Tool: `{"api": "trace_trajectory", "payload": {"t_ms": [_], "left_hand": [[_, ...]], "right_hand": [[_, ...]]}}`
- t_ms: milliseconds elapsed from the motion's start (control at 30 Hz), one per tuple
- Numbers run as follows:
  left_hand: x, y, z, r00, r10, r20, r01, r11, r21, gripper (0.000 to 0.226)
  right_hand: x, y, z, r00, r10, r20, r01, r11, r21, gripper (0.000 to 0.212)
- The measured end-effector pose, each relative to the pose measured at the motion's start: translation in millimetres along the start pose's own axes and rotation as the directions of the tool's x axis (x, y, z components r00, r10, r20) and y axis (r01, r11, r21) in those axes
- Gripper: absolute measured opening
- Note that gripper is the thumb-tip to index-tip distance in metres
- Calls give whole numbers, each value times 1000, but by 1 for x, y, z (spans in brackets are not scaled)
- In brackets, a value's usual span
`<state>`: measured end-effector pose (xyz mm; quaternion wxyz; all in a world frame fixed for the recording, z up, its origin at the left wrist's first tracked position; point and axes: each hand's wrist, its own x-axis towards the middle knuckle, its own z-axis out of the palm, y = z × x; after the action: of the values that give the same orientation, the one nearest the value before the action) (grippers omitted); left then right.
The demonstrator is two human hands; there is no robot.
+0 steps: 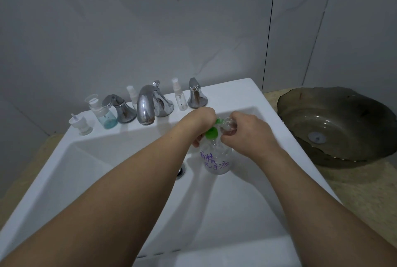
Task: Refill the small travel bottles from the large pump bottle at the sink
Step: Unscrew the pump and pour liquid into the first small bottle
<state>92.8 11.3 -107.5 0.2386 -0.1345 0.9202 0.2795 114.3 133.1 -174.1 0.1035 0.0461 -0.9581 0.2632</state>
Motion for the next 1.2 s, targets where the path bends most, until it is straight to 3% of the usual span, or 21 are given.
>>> {"api": "trace_trajectory", "payload": {"t_ms": [367,500,667,933,1200], "left_hand": [[20,-5,10,987,115,-109,-111,993,37,25],[18,-8,9,990,94,-106,-98,995,-35,24],[9,-6,5,998,35,-57,-42,992,-117,39],[-7,-2,-3,1000,-3,-8,3,1000,-16,35],[9,2,10,988,112,-105,-97,986,137,25]], "right_hand": [[1,1,2,999,17,40,-17,1000,-8,27],[-2,1,0,999,11,41,-10,1000,-8,27],[-6,-1,-1,999,12,33,-12,1000,-12,26],[-12,-4,-5,1000,18,11,-18,999,38,26],[-10,-1,-5,999,10,46,-11,1000,14,26]]}}
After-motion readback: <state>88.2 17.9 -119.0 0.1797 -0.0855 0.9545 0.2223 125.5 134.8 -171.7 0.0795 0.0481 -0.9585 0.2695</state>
